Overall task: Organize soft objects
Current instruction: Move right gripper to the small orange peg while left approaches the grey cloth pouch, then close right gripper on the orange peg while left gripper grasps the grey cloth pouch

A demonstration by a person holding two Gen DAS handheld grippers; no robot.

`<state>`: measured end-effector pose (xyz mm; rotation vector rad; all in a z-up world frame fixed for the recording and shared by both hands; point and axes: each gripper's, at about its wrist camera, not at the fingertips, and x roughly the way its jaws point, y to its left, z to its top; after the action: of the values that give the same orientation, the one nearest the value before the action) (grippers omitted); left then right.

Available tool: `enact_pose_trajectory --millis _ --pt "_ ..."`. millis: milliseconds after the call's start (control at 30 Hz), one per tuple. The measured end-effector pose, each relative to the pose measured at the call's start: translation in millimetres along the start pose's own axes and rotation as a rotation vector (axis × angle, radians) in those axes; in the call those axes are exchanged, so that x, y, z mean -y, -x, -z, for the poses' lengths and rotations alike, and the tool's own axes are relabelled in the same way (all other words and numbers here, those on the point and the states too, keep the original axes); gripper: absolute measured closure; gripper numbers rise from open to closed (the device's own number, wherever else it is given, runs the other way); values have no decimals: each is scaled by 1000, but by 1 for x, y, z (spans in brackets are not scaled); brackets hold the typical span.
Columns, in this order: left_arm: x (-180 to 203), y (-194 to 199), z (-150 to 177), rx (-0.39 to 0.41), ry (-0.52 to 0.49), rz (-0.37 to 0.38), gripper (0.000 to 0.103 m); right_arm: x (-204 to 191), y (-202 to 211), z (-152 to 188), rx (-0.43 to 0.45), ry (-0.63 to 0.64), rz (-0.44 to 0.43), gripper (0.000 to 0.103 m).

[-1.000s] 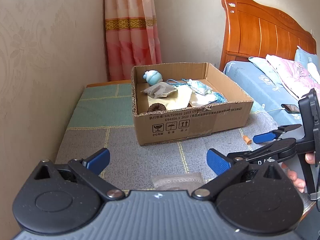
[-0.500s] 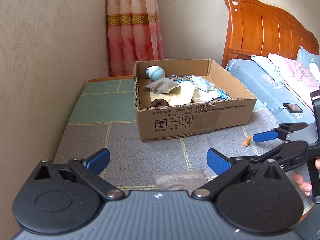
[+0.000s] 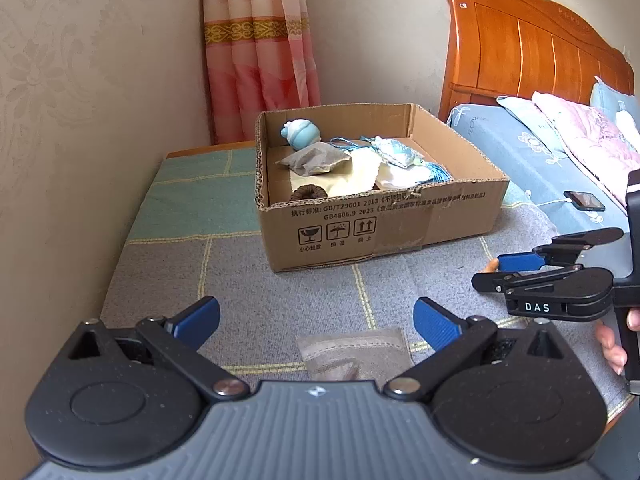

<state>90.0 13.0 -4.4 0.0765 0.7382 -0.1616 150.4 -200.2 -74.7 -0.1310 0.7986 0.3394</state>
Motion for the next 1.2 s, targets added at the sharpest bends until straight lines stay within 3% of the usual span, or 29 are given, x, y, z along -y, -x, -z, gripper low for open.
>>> enact_pose_trajectory --millis 67,300,833,1200 --pt "1 -2 1 -9 -6 1 1 -4 -1 1 10 27 22 69" --pt "5 -9 9 -43 -28 18 1 -8 -2 2 14 57 77 91" --pt "15 -51 37 -199 -21 112 1 -12 17 8 50 28 54 91" --pt "29 -66 34 -168 -39 65 3 -19 31 13 58 48 30 91"
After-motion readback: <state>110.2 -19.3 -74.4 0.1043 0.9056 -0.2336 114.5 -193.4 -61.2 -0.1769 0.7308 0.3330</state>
